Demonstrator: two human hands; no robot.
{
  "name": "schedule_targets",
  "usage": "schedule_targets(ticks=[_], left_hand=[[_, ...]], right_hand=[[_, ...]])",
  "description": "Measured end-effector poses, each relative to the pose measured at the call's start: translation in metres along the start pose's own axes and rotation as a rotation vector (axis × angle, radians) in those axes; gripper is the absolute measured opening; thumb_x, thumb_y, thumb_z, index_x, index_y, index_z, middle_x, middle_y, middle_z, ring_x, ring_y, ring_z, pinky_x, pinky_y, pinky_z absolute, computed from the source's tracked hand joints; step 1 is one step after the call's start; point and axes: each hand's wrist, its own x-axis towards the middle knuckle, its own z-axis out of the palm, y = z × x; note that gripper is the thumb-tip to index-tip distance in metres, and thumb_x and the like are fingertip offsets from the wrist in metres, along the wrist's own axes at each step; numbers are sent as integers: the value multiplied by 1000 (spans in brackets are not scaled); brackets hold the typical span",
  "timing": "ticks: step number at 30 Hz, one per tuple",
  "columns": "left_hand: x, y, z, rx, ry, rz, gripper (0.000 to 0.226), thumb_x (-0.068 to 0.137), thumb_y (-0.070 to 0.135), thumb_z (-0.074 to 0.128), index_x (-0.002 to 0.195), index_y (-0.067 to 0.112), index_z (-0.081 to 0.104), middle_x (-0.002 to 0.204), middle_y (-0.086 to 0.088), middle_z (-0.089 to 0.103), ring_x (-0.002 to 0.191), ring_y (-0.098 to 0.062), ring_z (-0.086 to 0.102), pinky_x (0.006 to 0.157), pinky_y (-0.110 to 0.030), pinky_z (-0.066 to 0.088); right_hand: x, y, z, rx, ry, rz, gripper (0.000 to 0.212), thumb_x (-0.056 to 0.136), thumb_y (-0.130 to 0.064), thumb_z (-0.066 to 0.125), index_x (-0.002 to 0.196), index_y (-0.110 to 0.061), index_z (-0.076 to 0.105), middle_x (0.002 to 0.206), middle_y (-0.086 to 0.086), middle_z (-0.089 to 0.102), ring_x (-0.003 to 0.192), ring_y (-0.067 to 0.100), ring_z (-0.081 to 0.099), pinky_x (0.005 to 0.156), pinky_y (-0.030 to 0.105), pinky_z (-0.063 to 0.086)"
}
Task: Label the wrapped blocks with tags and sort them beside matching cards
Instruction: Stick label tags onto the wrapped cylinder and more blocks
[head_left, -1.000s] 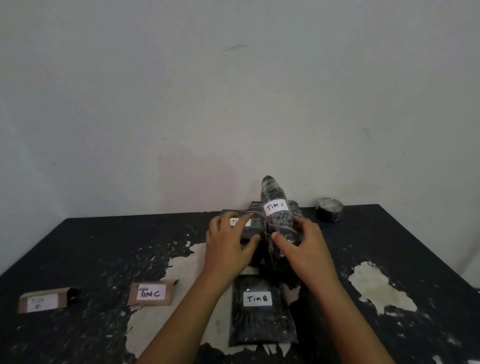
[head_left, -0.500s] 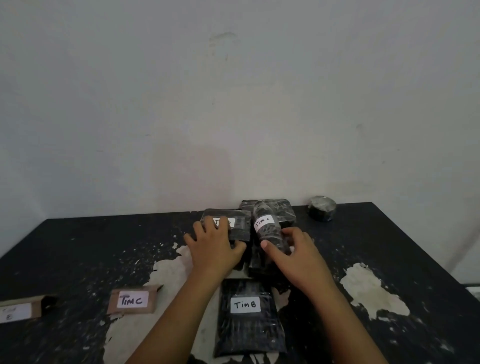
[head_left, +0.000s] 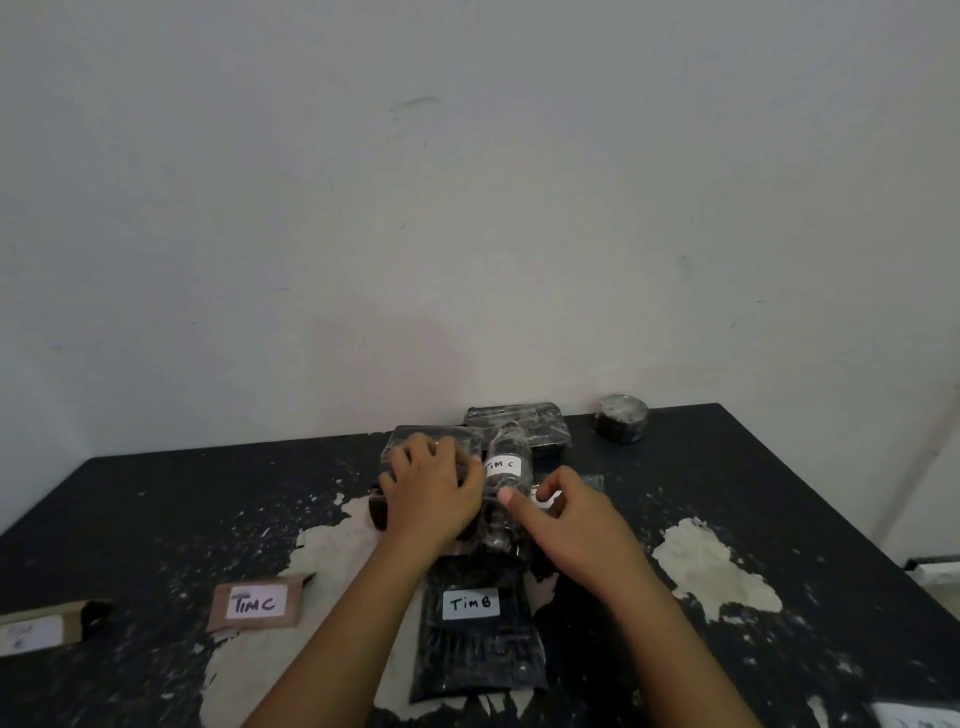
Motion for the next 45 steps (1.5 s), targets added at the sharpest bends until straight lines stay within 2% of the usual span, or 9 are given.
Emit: schedule_targets(ticks=[14,22,25,28,32,34,38,42,45], left_hand=[[107,27,14,-9,-119,204,27,104,54,56,104,29,65,110,1,55,128,-33,43,100,-46,46],[169,17,41,142,-278,19,63,105,69,42,135,16,57,132,-13,65,141,-40,38,104,-50,48],[181,19,45,193,-387,-94,83,106,75,29,154,11,51,158,-16,53,156,-44,27,118,-53,39],[191,17,50,132,-438,-141,94,100,83,25,159,13,48,162,-16,49,149,-43,43,122,-58,34],[195,8,50,-52,-320,-120,83,92,80,32,143,17,52,130,-10,66,119,-36,63,108,-52,49],[190,9,46,-145,-253,-91,64,99,72,43,135,20,50,116,-4,68,108,-32,65,100,-46,54],[173,18,31,-324,-111,3,48,106,54,56,143,26,43,121,0,70,102,-25,70,92,-44,61],[159,29,5,-574,38,120,51,108,37,62,153,33,39,142,0,66,112,-19,70,96,-41,62],[145,37,-21,-673,137,147,53,108,30,64,155,31,39,133,7,64,98,-8,70,76,-25,57]], right_hand=[[115,30,-7,0,177,56,18,102,-42,68,100,-24,65,97,-5,71,87,16,67,79,38,56],[183,37,12,-176,162,166,46,102,-45,64,133,-11,60,136,14,60,123,38,61,88,42,50],[196,45,14,-159,76,232,39,100,-44,65,109,-6,68,105,14,71,93,33,68,67,34,45],[200,49,15,-92,91,226,38,102,-43,72,85,-11,60,82,6,63,73,23,60,56,32,36],[194,46,10,98,180,167,30,100,-35,79,114,-11,68,106,4,71,94,23,67,78,32,47],[190,41,6,159,240,133,31,100,-30,79,121,-10,68,106,3,71,92,20,68,74,31,47],[182,26,-1,265,332,74,31,103,-23,77,129,-13,63,106,-3,64,84,5,61,62,17,40],[170,4,-6,401,404,-22,27,105,-24,75,126,-22,58,118,-4,63,110,20,65,84,29,49],[158,-11,-13,500,437,-75,25,105,-31,74,124,-29,58,122,-3,68,113,22,68,91,37,53]])
